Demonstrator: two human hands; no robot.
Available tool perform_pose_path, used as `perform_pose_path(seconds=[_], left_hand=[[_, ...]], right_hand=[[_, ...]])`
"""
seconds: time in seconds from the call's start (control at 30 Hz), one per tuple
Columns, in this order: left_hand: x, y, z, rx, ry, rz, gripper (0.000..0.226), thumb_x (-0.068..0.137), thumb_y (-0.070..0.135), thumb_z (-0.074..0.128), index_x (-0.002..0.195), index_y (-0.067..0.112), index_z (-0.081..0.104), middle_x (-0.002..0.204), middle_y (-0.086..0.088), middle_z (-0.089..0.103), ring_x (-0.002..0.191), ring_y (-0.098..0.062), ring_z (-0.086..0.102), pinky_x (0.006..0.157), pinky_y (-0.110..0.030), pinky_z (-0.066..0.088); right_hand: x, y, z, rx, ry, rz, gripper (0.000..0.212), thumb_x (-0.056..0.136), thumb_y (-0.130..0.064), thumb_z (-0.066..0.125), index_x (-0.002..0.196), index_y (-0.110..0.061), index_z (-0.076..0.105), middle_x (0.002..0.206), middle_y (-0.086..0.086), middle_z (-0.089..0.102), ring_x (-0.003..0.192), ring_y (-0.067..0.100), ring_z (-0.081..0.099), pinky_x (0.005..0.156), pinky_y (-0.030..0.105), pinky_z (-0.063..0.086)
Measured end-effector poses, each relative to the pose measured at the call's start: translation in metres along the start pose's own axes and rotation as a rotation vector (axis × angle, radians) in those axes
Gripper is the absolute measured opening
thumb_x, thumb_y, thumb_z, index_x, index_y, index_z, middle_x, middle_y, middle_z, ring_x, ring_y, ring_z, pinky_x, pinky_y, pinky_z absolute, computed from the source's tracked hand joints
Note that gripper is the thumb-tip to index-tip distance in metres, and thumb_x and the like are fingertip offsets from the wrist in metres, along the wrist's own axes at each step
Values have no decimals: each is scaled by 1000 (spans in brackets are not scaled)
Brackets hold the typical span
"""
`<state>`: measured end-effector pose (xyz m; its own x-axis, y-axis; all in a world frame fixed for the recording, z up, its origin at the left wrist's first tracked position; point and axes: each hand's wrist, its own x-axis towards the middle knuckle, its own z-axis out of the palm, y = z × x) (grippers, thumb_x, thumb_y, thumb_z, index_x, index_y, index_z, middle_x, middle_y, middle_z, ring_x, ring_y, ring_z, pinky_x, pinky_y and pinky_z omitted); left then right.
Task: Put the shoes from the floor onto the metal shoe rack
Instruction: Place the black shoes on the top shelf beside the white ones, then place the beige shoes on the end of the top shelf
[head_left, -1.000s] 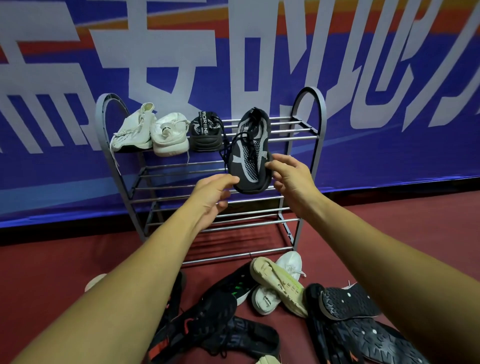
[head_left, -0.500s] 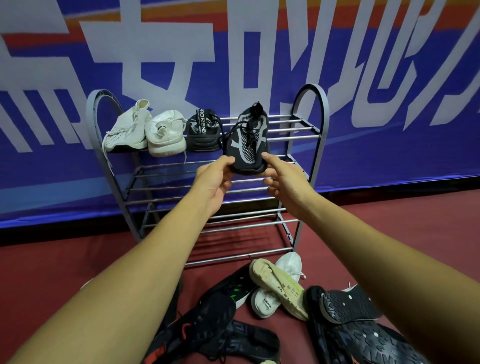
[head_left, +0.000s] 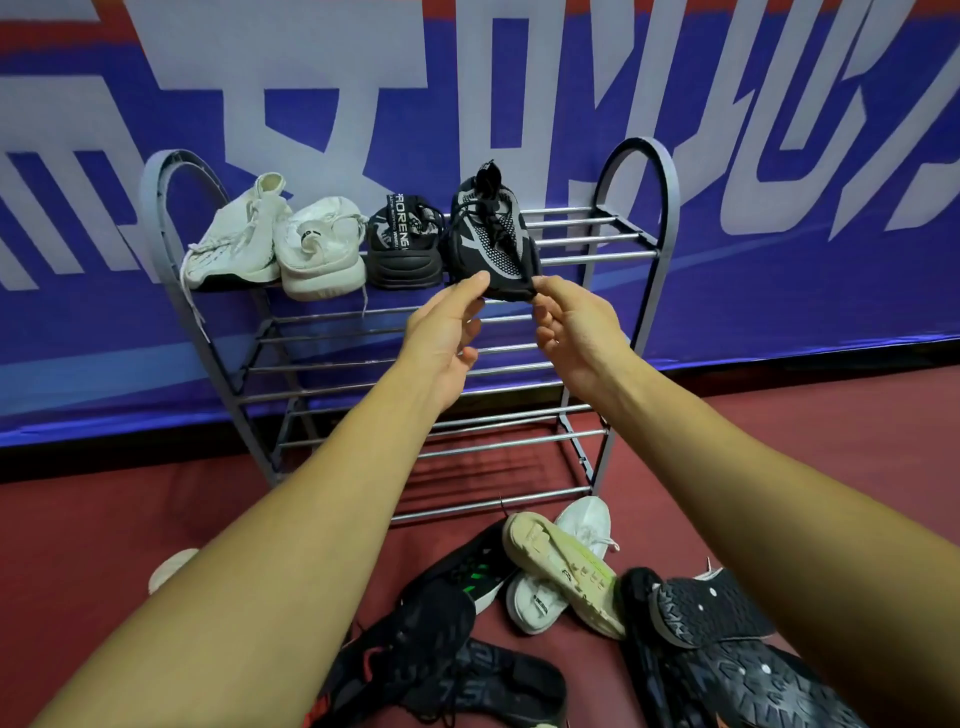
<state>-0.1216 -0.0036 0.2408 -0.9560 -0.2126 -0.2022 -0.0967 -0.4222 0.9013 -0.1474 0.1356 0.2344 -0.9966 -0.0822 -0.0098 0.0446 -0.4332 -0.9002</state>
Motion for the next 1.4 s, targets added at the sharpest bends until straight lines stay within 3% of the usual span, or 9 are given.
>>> perform_pose_path(seconds=[0.2,0.43,0.6,0.77,0.87,1.13,1.2,1.27,1.4], left_hand=[[14,-5,9,-30,40,0,20,84,32,78,98,23,68,99,5,73,79,-7,56,50,-20,31],[36,-3,7,-13,83,64,17,81,33,81,82,23,68,84,7,71,65,-4,51,44,-17,30],[41,-1,1,6,70,56,15,83,30,79,85,22,67,88,8,71,64,-4,52,47,-18,30],[33,-11,-14,106,58,15,13,85,31,75,87,24,65,78,12,68,60,-2,54,49,-18,30],[24,-24,-26,220,67,3,12,86,33,74,89,25,66,79,12,68,61,-3,55,52,-18,32],[3,-79,-47,671,6,-49,15,85,38,73,86,24,67,87,7,70,70,-6,59,55,-21,36],[4,-98,-50,797,-59,-41,15,84,35,74,87,21,70,88,3,71,77,-9,63,62,-22,47],[7,-116,-49,901,-117,-37,18,83,32,77,87,15,73,88,-2,73,85,-14,67,81,-30,55],[20,-142,-38,1115,-250,-32,27,75,36,82,84,12,75,85,-8,75,81,-17,66,88,-35,55]], right_hand=[[24,5,5,-41,-4,-53,8,92,-19,68,96,-12,69,72,-3,61,58,6,43,51,20,29],[46,13,8,-131,24,-61,33,95,-36,66,115,-12,72,106,1,77,58,3,47,51,20,34],[51,13,13,-119,32,-53,38,96,-40,65,118,-9,71,107,3,77,59,4,47,50,19,33],[42,17,6,-257,39,-9,38,96,-50,59,112,-16,68,110,4,75,69,9,55,60,24,38],[30,27,-6,-347,41,47,38,96,-42,61,117,-10,66,102,5,73,58,7,52,51,21,33],[-14,67,-61,-814,-46,208,38,93,-32,68,117,-3,64,89,9,65,62,14,55,43,18,36],[-23,78,-80,-995,-113,221,38,92,-32,70,111,0,68,89,13,68,69,19,59,54,23,47],[-29,88,-98,-1159,-173,236,37,91,-35,71,107,-1,70,95,14,73,80,24,67,74,33,55],[-30,98,-125,-1611,-364,259,36,91,-41,67,104,-8,69,102,9,69,85,24,60,71,29,43]])
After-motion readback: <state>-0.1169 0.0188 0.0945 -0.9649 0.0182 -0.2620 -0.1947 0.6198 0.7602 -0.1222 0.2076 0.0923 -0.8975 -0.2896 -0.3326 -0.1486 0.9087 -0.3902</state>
